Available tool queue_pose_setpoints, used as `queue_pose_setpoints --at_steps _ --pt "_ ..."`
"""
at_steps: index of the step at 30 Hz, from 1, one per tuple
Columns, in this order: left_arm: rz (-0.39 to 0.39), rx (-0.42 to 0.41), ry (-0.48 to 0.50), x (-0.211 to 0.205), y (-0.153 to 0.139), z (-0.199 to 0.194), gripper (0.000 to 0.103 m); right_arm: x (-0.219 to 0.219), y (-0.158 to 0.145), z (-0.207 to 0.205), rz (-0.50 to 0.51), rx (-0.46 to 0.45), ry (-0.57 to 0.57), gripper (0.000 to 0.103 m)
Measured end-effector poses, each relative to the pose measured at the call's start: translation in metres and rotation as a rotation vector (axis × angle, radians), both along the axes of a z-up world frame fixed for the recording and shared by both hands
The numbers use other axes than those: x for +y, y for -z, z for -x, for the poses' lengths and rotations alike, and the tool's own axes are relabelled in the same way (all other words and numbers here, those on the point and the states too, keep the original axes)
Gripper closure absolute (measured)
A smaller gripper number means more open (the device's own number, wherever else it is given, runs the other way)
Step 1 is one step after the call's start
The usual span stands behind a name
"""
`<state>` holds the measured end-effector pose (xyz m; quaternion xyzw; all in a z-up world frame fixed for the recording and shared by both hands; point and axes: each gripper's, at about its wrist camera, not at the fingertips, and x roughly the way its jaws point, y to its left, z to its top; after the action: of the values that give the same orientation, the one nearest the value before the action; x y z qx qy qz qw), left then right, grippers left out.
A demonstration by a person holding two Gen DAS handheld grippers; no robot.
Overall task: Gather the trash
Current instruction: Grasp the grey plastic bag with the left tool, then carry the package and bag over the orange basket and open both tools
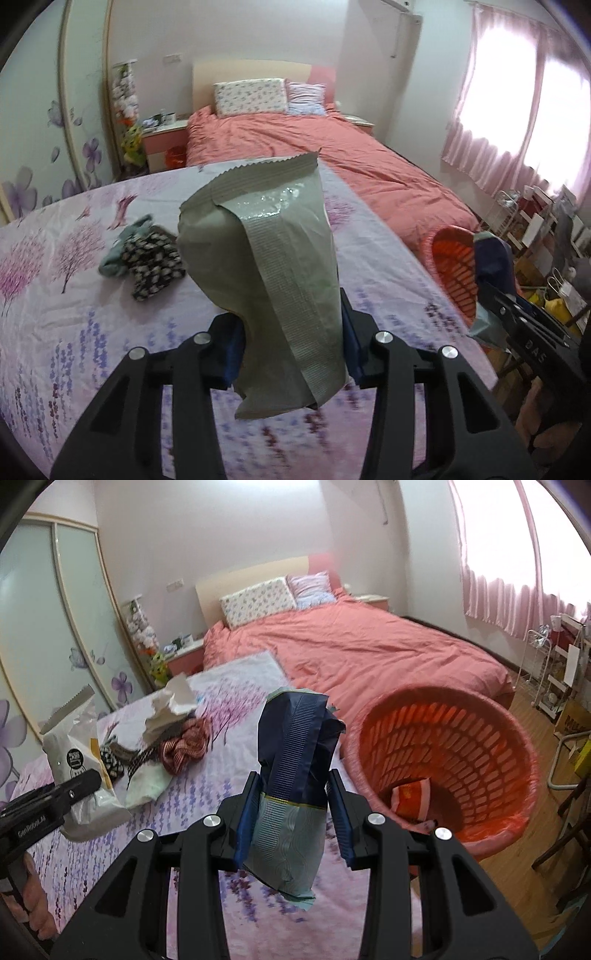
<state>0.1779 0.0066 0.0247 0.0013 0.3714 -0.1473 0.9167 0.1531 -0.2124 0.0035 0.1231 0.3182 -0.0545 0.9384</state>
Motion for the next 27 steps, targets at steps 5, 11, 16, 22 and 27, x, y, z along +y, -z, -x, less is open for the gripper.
queue_pose_setpoints --at_steps 5,11,16,22,27 --pt "0.011 -0.019 0.077 -0.035 -0.008 0.007 0.059 -0.016 -0.013 0.011 0.029 -0.052 0.048 0.065" --pt "0.031 -0.022 0.159 -0.078 -0.009 0.010 0.059 -0.039 -0.024 0.019 0.043 -0.104 0.104 0.065" --pt "0.060 -0.015 0.231 -0.118 -0.005 0.006 0.059 -0.069 -0.025 0.022 0.033 -0.125 0.165 0.065" --pt "0.069 -0.002 0.321 -0.166 0.002 -0.003 0.059 -0.102 -0.019 0.017 0.014 -0.133 0.240 0.065" --pt "0.074 0.012 0.371 -0.192 0.010 -0.011 0.059 -0.119 -0.012 0.014 -0.001 -0.133 0.282 0.065"
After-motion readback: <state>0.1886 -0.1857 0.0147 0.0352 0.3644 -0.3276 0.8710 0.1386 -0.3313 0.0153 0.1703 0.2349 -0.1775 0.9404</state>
